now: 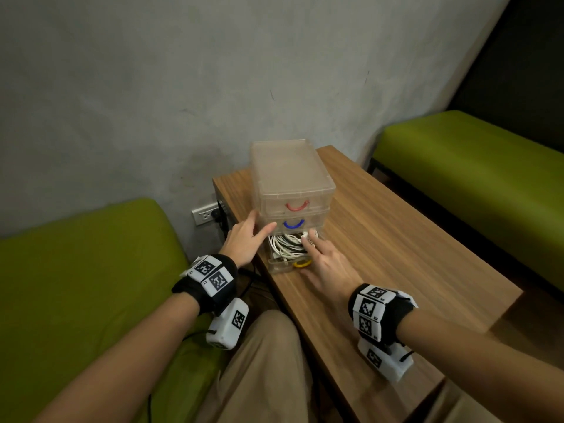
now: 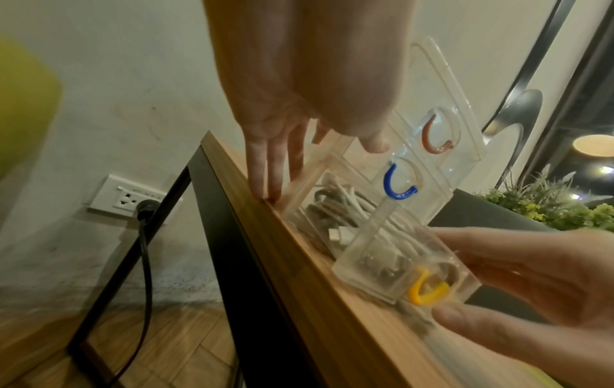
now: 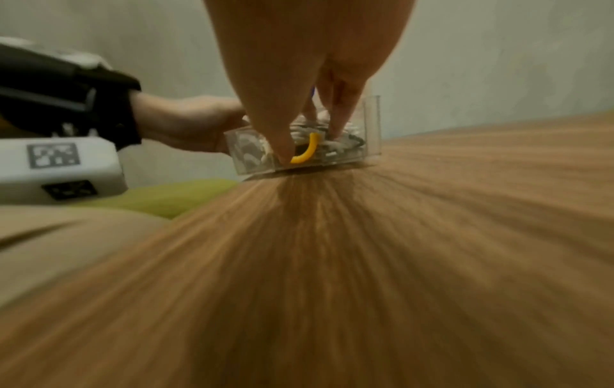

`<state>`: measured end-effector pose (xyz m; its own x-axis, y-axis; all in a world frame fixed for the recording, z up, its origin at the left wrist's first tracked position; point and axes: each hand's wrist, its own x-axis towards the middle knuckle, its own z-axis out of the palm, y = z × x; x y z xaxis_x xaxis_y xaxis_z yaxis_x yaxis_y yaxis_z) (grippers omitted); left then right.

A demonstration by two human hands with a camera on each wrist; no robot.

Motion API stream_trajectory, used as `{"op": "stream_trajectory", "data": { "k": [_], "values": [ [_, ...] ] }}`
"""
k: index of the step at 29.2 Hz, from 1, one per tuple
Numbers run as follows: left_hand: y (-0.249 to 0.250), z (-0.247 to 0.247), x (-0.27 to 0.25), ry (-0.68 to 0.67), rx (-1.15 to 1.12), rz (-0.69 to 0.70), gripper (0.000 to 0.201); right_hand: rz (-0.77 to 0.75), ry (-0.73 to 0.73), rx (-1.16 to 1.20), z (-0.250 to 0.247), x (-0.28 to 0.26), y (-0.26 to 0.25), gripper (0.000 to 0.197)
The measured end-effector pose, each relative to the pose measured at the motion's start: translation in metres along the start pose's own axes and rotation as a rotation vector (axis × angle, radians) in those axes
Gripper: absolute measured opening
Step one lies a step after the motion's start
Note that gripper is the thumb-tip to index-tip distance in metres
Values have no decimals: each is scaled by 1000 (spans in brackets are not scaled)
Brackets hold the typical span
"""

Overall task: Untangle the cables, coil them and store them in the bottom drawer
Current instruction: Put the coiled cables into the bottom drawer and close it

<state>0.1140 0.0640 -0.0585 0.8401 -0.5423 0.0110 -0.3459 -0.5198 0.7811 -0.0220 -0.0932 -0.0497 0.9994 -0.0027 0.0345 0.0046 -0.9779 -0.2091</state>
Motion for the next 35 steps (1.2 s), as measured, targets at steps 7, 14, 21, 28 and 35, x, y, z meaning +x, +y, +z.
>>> {"op": "stream_trajectory", "data": {
  "k": [7, 14, 21, 28, 35],
  "values": [
    [-9, 4, -5, -162, 89, 5, 135, 7, 2, -31, -8, 8, 2, 58],
    [-12, -2, -1, -198, 51, 55, 124, 316, 16, 621, -15, 21, 43, 135],
    [-23, -1, -2, -114, -108, 69, 111, 278, 11, 683, -9, 39, 53, 96],
    [-23, -1, -1, -133, -109, 53, 111, 416, -33, 793, -21, 50, 54, 84],
    [-23, 0, -1, -117, -44, 67, 108, 473, 69, 726, -16, 58, 52, 71]
  ]
}}
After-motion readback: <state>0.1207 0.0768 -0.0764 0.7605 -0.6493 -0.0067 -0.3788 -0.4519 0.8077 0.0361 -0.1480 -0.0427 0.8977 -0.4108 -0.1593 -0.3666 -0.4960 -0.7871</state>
